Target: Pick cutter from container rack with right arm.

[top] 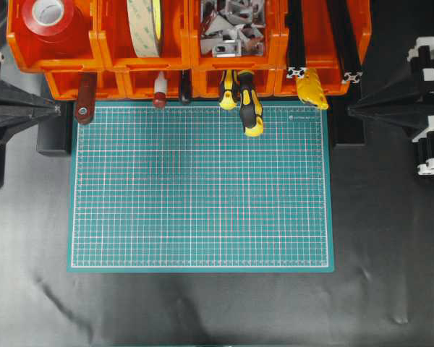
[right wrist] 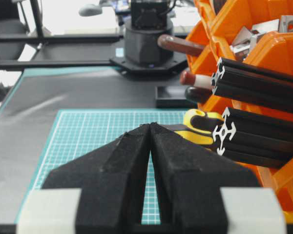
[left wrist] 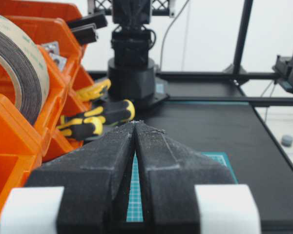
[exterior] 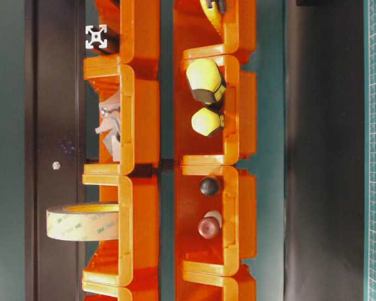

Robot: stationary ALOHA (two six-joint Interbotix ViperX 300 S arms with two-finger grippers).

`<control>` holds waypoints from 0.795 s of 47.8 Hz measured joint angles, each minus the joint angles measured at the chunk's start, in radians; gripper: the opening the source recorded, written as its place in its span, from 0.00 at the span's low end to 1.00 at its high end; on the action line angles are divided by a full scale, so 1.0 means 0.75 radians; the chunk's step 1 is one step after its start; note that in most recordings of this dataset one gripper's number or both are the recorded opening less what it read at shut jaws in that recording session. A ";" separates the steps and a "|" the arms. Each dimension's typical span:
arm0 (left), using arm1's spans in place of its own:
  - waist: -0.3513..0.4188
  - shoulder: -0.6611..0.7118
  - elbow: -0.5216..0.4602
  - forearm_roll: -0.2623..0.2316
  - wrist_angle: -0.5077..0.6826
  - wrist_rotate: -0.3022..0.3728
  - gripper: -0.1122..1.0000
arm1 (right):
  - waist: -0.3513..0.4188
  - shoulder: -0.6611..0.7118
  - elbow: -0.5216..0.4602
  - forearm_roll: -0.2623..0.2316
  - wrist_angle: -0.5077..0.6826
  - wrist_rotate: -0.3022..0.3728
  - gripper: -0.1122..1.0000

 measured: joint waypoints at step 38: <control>-0.039 -0.051 -0.143 0.041 0.264 -0.055 0.11 | 0.307 0.092 -0.591 -0.102 1.092 -0.002 0.11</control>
